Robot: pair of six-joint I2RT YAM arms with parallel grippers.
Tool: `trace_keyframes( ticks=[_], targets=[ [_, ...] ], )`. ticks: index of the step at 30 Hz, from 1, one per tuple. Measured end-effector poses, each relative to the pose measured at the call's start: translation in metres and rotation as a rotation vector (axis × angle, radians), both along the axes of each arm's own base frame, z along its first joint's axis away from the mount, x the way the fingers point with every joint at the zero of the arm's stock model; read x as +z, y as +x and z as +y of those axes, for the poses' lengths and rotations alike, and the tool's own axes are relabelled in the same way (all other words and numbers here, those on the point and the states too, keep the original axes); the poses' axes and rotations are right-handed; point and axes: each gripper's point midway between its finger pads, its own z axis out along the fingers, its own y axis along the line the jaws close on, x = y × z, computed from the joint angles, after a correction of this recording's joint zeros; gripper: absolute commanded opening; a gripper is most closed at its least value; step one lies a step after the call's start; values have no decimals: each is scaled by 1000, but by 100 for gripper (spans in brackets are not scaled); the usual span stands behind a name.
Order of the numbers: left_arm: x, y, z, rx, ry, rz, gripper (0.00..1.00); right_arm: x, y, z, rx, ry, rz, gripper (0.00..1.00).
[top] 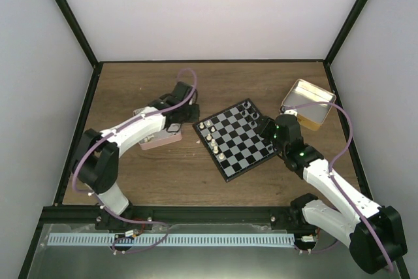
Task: Set up the chess pieces on the board
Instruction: Place the chess piece on the chessboard.
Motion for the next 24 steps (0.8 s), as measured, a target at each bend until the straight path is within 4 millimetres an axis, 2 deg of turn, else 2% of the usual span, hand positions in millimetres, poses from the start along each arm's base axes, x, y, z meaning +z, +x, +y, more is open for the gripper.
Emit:
trace_keyframes(
  ticks=[3, 7, 11, 16, 24],
  targets=[
    [1, -4, -38, -114, 13, -1, 11, 0, 0, 0, 0, 0, 0, 56],
    [-6, -18, -76, -227, 50, 15, 11, 0, 0, 0, -1, 2, 1, 56],
    [-17, -28, -100, -298, 98, 32, 11, 0, 0, 0, -2, 3, 1, 56],
    [-39, -39, -112, -340, 160, 79, 11, 1, 0, 0, -2, 4, -1, 56],
    [-68, -46, -110, -347, 214, 149, 11, -3, 1, 0, -2, -1, 9, 56]
  ],
)
